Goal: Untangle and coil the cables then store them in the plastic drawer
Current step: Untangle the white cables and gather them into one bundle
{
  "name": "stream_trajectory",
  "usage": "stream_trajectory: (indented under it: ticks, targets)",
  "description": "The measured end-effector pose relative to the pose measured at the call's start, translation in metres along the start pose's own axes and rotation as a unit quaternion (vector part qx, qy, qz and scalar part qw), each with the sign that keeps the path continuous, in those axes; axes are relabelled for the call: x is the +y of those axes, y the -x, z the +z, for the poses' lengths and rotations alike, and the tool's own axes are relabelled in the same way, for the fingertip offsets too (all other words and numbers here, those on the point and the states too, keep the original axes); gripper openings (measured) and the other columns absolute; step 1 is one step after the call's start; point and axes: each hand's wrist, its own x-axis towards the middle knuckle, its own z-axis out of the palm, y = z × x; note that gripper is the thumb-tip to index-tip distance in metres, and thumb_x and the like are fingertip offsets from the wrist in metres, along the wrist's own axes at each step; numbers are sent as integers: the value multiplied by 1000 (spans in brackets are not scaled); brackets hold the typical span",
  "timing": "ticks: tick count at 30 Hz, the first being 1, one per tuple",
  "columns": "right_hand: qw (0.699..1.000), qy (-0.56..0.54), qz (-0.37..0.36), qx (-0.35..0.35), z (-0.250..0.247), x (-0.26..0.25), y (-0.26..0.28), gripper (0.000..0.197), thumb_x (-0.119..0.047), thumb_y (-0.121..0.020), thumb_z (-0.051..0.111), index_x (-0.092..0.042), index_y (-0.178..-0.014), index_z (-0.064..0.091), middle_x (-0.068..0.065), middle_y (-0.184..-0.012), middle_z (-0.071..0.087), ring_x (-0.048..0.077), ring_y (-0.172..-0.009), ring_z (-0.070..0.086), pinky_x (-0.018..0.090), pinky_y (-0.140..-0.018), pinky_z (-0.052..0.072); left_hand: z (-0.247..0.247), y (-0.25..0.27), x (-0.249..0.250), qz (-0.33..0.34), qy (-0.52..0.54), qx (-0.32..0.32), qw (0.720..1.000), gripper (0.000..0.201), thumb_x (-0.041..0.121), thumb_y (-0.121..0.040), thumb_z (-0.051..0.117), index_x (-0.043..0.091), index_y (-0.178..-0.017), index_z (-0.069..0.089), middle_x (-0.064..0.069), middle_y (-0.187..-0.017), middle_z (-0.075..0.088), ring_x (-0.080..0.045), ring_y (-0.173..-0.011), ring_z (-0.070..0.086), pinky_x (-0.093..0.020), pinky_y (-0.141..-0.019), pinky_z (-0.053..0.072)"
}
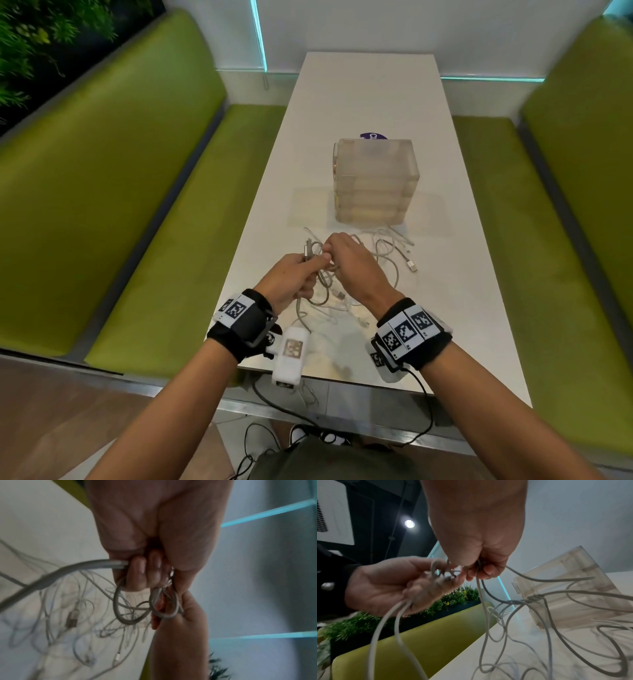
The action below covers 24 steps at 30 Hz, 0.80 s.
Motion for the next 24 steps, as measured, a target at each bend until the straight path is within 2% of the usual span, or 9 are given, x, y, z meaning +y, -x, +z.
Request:
stream_trajectory:
  ticks: [3, 6, 8, 11, 15, 17, 20, 24]
  targets:
    - [1000, 6, -12, 15, 6, -2, -3, 15, -4, -92, 39, -8, -101, 50, 2, -96, 49, 19, -81, 47, 36, -68, 41, 0, 2, 5, 25, 22, 21, 999, 18, 17, -94, 55, 11, -77, 53, 9, -51, 26, -9, -46, 18, -23, -44, 17]
    - [998, 65, -1, -3, 16, 8, -8, 19, 1, -90, 42, -7, -105, 50, 9, -102, 53, 26, -84, 51, 42, -68, 45, 3, 6, 15, 67, 19, 80, 994, 24, 11, -93, 50, 11, -69, 50, 10, -46, 29, -9, -42, 20, -24, -45, 19]
    - [996, 87, 23, -12, 22, 21, -11, 16, -2, -93, 42, -6, -105, 52, 12, -103, 55, 32, -86, 54, 46, -70, 46, 5, 12, 24, 99, 38, 91, 990, 29, 10, -94, 48, 13, -66, 47, 11, -45, 31, -8, -41, 22, -24, -44, 21]
    - [995, 89, 53, -11, 26, 42, -15, 17, -10, -96, 41, -4, -102, 55, 14, -101, 56, 35, -85, 55, 41, -69, 42, 5, 26, 38, 146, 75, 82, 983, 33, 9, -96, 46, 12, -63, 45, 10, -43, 29, -9, -40, 20, -23, -43, 21]
    - [990, 113, 88, -13, 22, 59, -22, 24, -19, -99, 38, -4, -103, 57, 14, -104, 55, 34, -89, 56, 40, -69, 45, -4, 45, 55, 190, 132, 85, 969, 39, 9, -97, 45, 15, -58, 48, 7, -43, 25, -14, -46, 13, -33, -51, 13]
    - [988, 123, 97, -10, 19, 62, -25, 28, -21, -100, 37, -3, -104, 59, 15, -105, 56, 35, -93, 54, 39, -70, 44, -11, 51, 59, 209, 164, 88, 960, 37, 8, -97, 43, 13, -60, 45, 7, -42, 23, -16, -47, 10, -33, -50, 13]
    - [987, 119, 107, -9, 15, 66, -27, 29, -22, -100, 38, -3, -103, 59, 15, -106, 57, 35, -94, 54, 37, -69, 40, -19, 50, 53, 194, 148, 109, 964, 36, 10, -97, 44, 14, -61, 43, 9, -42, 24, -13, -44, 12, -29, -47, 14]
    - [994, 68, 79, 16, 12, 53, -27, 20, -14, -96, 40, -4, -99, 58, 13, -103, 58, 32, -94, 56, 39, -72, 44, -11, 34, 33, 112, -28, 115, 987, 32, 32, -95, 54, 18, -67, 44, 6, -55, 31, -8, -44, 24, -23, -45, 23]
